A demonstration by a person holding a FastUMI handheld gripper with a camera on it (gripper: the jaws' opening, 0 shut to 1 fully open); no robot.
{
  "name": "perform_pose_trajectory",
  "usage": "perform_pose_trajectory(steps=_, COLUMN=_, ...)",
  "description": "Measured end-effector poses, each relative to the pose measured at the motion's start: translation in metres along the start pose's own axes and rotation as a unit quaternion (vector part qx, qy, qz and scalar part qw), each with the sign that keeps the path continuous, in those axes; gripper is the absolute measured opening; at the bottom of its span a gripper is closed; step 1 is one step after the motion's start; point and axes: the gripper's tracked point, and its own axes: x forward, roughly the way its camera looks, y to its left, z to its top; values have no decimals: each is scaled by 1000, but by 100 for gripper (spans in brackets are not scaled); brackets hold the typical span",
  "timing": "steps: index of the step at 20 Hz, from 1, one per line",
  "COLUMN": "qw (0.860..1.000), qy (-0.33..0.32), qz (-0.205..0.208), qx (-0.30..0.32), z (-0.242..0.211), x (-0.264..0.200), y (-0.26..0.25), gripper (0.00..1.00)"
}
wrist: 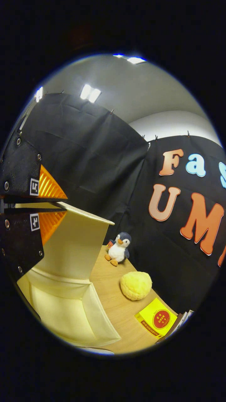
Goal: Open the storage box then place both shoes into the box .Put the left shoe in first, then the right shoe, with the right side of both shoes facing outward in a uniform manner.
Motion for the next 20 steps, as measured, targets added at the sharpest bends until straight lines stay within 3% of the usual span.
perform_pose_trajectory(steps=2, qw=1000, qy=7, qz=-23, qx=-16, z=-6, x=23, y=-6, gripper=10)
perform_pose_trajectory(steps=4, qw=998, qy=13, qz=-52, qx=-42, z=-9, x=29, y=-12, gripper=23)
perform_pose_trajectory(steps=5, qw=997, qy=10, qz=-62, qx=-50, z=-9, x=28, y=-13, gripper=48)
perform_pose_trajectory(steps=7, qw=995, qy=-1, qz=-74, qx=-61, z=-2, x=24, y=-17, gripper=82)
perform_pose_trajectory(steps=9, qw=992, qy=-14, qz=-99, qx=-73, z=9, x=10, y=-30, gripper=96)
perform_pose_trajectory(steps=14, qw=979, qy=-51, qz=-170, qx=-97, z=46, x=-46, y=-73, gripper=97)
perform_pose_trajectory(steps=20, qw=948, qy=-85, qz=-263, qx=-159, z=82, x=-140, y=-129, gripper=98)
